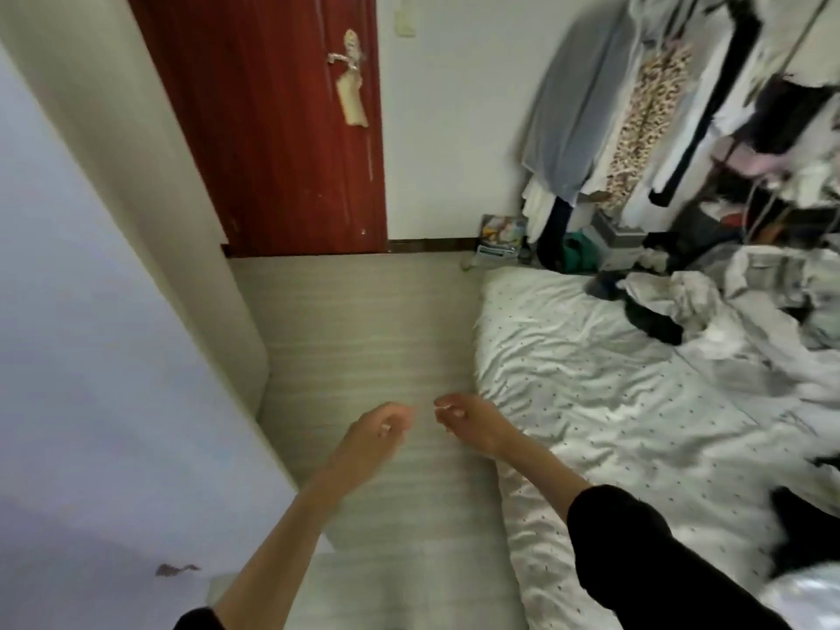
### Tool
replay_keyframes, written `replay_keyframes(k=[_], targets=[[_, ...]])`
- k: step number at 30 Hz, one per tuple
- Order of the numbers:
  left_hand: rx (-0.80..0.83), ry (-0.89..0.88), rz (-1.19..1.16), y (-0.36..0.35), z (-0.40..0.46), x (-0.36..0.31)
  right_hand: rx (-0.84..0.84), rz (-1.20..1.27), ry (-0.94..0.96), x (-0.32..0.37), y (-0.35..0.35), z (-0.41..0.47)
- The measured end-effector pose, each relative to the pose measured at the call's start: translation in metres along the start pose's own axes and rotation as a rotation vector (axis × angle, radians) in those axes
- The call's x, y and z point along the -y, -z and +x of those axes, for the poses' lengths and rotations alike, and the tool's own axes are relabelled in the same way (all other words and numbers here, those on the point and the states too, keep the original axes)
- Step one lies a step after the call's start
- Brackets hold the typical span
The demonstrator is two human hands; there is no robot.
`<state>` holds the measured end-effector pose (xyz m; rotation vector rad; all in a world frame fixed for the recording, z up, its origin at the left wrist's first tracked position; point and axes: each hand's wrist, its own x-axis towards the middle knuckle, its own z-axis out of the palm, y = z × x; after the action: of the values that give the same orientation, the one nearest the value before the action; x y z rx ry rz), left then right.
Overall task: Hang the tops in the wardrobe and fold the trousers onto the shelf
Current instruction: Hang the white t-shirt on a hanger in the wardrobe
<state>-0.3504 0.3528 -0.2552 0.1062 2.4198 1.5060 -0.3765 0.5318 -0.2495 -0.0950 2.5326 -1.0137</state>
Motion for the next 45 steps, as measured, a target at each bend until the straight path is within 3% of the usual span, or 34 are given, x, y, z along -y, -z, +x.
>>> replay_keyframes(k=[8, 14, 20, 29, 36, 38, 41, 45], targets=[[0.466, -0.134, 0.114, -0.136, 0.087, -0.058, -0.409, 0.249, -0.448, -0.123, 0.073, -0.103], [0.833, -0.226, 0.214, -0.269, 0.076, -0.086, -0.616, 0.345, -0.748, -0.203, 0.077, -0.211], [1.051, -0.268, 0.366, -0.372, 0.056, -0.099, -0.772, 0.393, -0.927, -0.286, 0.085, -0.279], [0.987, -0.241, 0.506, -0.513, 0.070, -0.133, -0.789, 0.348, -0.946, -0.442, 0.143, -0.300], [0.935, -0.169, 0.580, -0.608, 0.090, -0.135, -0.871, 0.123, -0.915, -0.523, 0.174, -0.295], [0.912, -0.111, 0.620, -0.628, 0.097, -0.130, -0.821, 0.049, -0.916, -0.539, 0.184, -0.292], [0.827, -0.110, 0.618, -0.637, 0.100, -0.130, -0.790, 0.014, -0.882, -0.552, 0.191, -0.288], [0.640, -0.145, 0.534, -0.615, 0.131, -0.153, -0.980, 0.116, -0.790, -0.549, 0.198, -0.282]])
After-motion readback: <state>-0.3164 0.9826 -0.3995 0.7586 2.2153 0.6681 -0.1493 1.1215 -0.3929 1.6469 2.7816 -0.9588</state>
